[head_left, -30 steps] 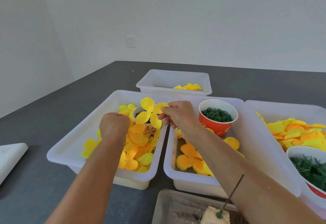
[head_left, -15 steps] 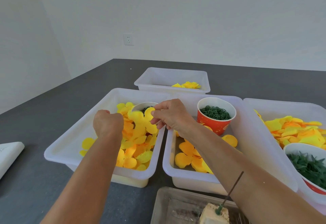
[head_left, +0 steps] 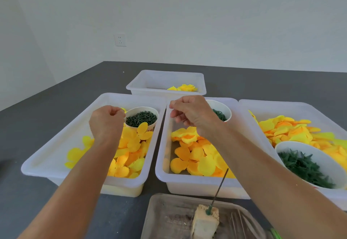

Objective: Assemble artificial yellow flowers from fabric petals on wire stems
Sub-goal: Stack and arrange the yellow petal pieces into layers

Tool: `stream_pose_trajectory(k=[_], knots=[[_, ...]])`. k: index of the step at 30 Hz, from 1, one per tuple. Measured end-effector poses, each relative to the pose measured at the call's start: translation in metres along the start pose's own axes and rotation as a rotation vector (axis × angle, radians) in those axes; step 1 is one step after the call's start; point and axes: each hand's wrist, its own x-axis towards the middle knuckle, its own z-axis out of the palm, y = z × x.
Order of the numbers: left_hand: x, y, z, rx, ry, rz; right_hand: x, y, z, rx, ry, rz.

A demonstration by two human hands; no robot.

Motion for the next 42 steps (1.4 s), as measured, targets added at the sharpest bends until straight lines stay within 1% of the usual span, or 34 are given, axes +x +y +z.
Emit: stream_pose_trajectory(k=[3,8,11,13,15,17,19,22,25,28,33,35,38,40,42], knots=[[-0.008,0.005,0.003,0.0,-0.064,0.12,-0.006,0.005,-0.019,-0.012,0.045,0.007],[-0.018,0.018,0.009,0.039,-0.176,0.318,-0.009,0.015,-0.037,-0.038,0.064,0.009],[-0.023,0.034,0.016,0.094,-0.276,0.436,-0.008,0.019,-0.046,-0.121,0.118,-0.013],[-0.026,0.048,0.025,0.126,-0.367,0.487,-0.004,0.023,-0.054,-0.289,0.214,-0.036],[-0.03,0.06,0.039,0.199,-0.432,0.565,0.001,0.027,-0.063,-0.585,0.283,-0.053],[-0.034,0.068,0.054,0.284,-0.461,0.649,0.005,0.034,-0.067,-0.859,0.296,-0.012],[-0.037,0.07,0.067,0.368,-0.466,0.71,0.007,0.042,-0.063,-1.002,0.321,0.059],[-0.037,0.062,0.079,0.444,-0.452,0.737,0.006,0.052,-0.051,-1.002,0.282,0.132],[-0.037,0.048,0.083,0.462,-0.456,0.705,0.003,0.055,-0.044,-0.966,0.26,0.119],[-0.037,0.041,0.084,0.43,-0.436,0.69,0.002,0.057,-0.045,-0.914,0.202,0.119],[-0.036,0.037,0.087,0.37,-0.41,0.686,-0.002,0.054,-0.057,-0.736,0.102,0.16],[-0.035,0.037,0.086,0.339,-0.407,0.674,-0.004,0.054,-0.06,-0.689,0.037,0.161],[-0.034,0.033,0.085,0.377,-0.469,0.689,-0.006,0.052,-0.064,-0.647,-0.063,0.152],[-0.033,0.031,0.086,0.46,-0.518,0.695,-0.006,0.049,-0.069,-0.625,-0.093,0.152],[-0.033,0.031,0.086,0.48,-0.596,0.732,-0.007,0.046,-0.074,-0.611,-0.123,0.166]])
